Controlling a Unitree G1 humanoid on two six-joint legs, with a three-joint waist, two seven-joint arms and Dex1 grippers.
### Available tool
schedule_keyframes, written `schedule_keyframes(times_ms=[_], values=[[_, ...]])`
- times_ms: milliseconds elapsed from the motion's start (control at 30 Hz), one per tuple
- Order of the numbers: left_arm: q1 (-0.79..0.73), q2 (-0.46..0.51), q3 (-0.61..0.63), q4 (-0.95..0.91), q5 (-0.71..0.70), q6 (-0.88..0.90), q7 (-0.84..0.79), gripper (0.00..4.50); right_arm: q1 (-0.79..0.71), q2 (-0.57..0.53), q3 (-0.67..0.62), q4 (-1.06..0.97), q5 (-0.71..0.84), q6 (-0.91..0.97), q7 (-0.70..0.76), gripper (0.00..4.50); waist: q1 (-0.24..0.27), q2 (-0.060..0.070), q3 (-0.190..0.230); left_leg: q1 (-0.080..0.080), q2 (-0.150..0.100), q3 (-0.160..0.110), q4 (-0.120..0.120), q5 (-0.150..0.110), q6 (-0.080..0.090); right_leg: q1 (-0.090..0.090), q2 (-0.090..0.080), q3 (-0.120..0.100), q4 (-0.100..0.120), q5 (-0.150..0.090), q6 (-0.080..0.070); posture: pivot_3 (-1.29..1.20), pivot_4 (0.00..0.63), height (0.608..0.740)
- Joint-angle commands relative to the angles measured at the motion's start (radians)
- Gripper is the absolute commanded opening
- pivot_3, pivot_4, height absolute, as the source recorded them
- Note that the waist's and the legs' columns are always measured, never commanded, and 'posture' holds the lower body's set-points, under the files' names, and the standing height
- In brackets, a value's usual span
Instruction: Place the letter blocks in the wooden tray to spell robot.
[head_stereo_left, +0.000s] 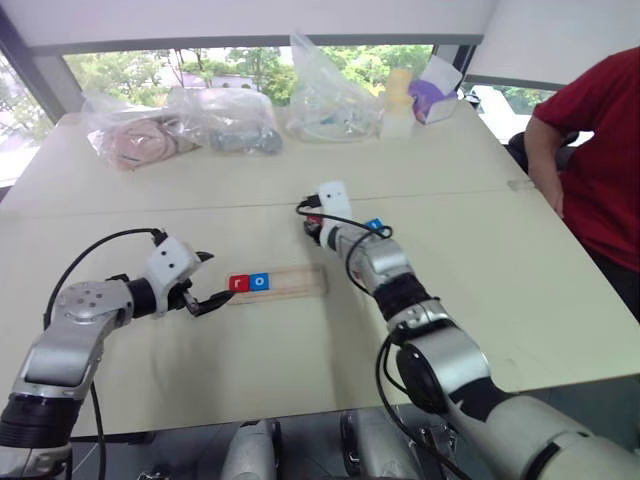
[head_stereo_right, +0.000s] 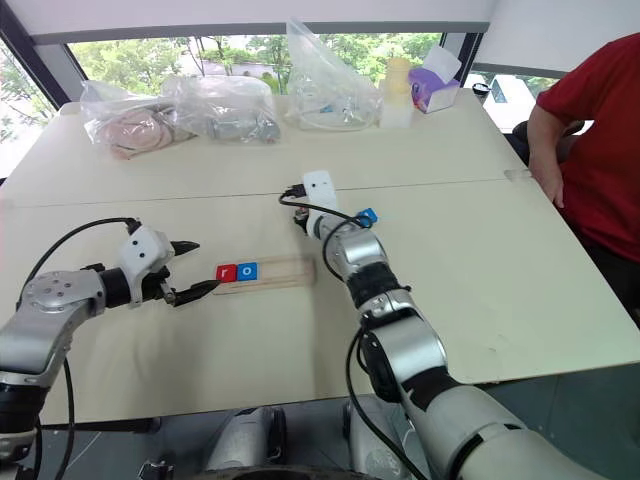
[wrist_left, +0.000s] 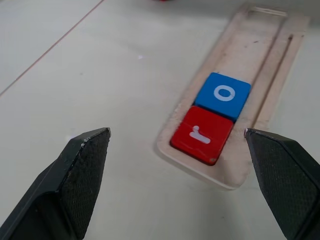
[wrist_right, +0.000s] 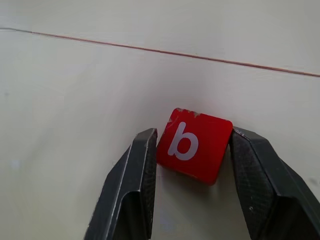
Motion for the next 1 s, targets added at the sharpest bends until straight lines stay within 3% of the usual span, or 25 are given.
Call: schedule_keyframes(times_ms=[33,167,333,533,833,1000], values=[[-0.019,-0.001,0.006,-0.117,-0.095,0.074,-0.032,4.5,0.075,-0.119,0.032,-0.474,0.029,0.211,0.084,1.56,0.007,0.0,0.0,-0.004,0.0,0.0,0.0,0.0,0.0,-0.003,0.0,0.0,0.0,0.0,0.0,0.0,0.15,0.738],[-0.046,0.012,-0.012,-0.245,-0.22,0.2,-0.074,4.5,0.252,-0.279,-0.021,-0.895,0.068,0.508,0.105,1.56,0.009,0.0,0.0,-0.013,0.0,-0.004,0.001,0.0,0.0,-0.009,0.001,-0.001,0.0,-0.001,0.002,0.0,0.15,0.738],[-0.086,0.03,-0.075,-0.273,-0.223,0.231,-0.099,4.5,0.447,-0.264,-0.165,-1.179,0.063,0.757,0.04,1.56,0.004,0.001,0.0,-0.007,-0.001,-0.005,0.001,0.0,0.0,-0.006,0.006,-0.002,0.001,-0.002,0.001,0.0,0.15,0.738],[-0.122,0.018,-0.122,-0.202,-0.212,0.216,-0.124,4.5,0.587,-0.116,-0.212,-1.266,0.059,0.843,-0.015,1.56,0.003,0.001,0.0,-0.001,0.001,-0.007,0.001,0.0,0.0,-0.003,0.013,0.003,0.001,-0.003,-0.004,0.0,0.15,0.738],[-0.117,0.029,-0.149,-0.218,-0.213,0.221,-0.154,4.5,0.674,-0.063,-0.212,-1.203,0.036,0.805,-0.064,1.56,0.006,0.001,0.0,-0.001,0.001,-0.006,0.001,0.0,0.0,-0.003,0.013,0.003,0.0,-0.003,-0.005,0.0,0.15,0.738],[-0.11,0.041,-0.135,-0.225,-0.225,0.237,-0.163,4.5,0.657,-0.036,-0.229,-1.204,0.035,0.81,-0.078,4.05,0.005,0.001,0.0,0.001,0.001,-0.007,0.001,0.0,0.0,-0.001,0.013,0.003,0.0,-0.003,-0.005,0.0,0.15,0.738]])
